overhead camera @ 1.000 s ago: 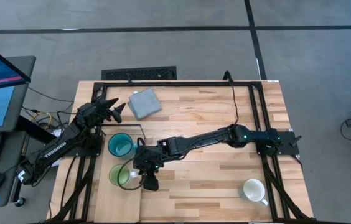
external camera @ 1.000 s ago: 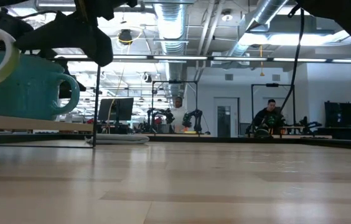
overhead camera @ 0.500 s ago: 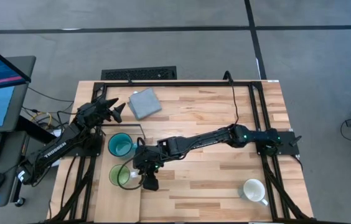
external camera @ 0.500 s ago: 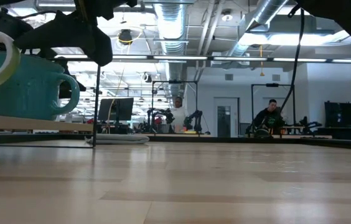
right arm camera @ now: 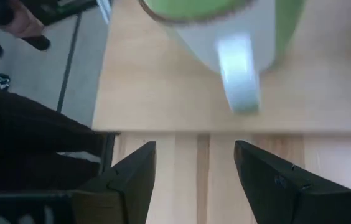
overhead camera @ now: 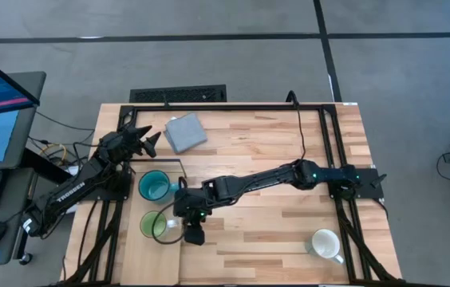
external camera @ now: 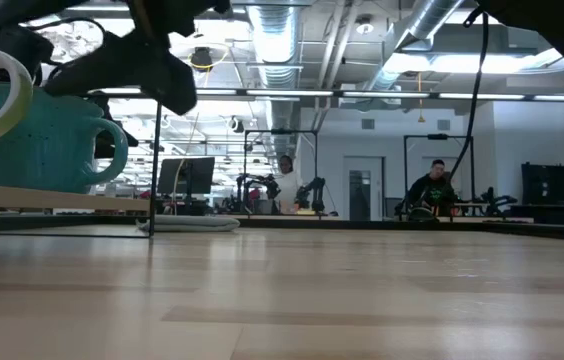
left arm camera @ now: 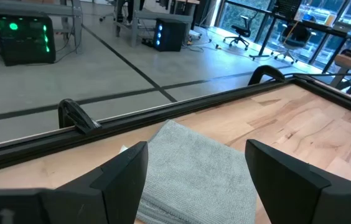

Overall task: Stack small to large cups/mugs on shelf
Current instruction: Put the green mug on the shelf, then put the blue mug on the shelf

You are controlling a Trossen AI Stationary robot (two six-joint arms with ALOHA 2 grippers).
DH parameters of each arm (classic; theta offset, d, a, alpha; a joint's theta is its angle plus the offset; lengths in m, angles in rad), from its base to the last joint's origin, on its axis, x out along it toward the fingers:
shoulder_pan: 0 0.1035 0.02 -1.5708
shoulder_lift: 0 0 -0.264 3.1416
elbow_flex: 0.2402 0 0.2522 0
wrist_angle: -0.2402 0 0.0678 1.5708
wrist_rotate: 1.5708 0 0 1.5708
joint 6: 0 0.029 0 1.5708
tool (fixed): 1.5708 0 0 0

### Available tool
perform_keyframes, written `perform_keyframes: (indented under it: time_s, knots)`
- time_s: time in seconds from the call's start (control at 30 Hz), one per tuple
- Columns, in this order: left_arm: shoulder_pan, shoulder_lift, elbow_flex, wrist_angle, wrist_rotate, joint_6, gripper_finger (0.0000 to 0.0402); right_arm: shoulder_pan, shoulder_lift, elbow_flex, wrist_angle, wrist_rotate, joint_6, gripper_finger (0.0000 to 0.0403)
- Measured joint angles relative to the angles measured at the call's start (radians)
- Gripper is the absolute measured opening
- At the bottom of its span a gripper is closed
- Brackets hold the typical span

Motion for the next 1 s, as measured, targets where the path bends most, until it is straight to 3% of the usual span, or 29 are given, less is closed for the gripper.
perform_keyframes:
  time_s: [0.1,0.37,0.57,0.83,1.0]
  knots:
    - [0.0,0.0,0.0,0.0,0.0,0.005,0.0261,-0.002,-0.015,-0.001,-0.107,0.045,0.027,0.024]
    - [0.0,0.0,0.0,0.0,0.0,0.006,0.0261,-0.052,-0.154,-0.001,-0.448,0.295,0.029,0.024]
    - [0.0,0.0,0.0,0.0,0.0,0.005,0.0261,-0.1,-0.28,0.001,-0.48,0.329,0.023,0.024]
    - [0.0,0.0,0.0,0.0,-0.001,0.0,0.0261,-0.112,-0.423,0.001,-0.623,0.61,-0.153,0.024]
    - [0.0,0.0,0.0,0.0,0.001,-0.023,0.0261,-0.147,-0.529,-0.001,-0.79,0.662,-0.181,0.024]
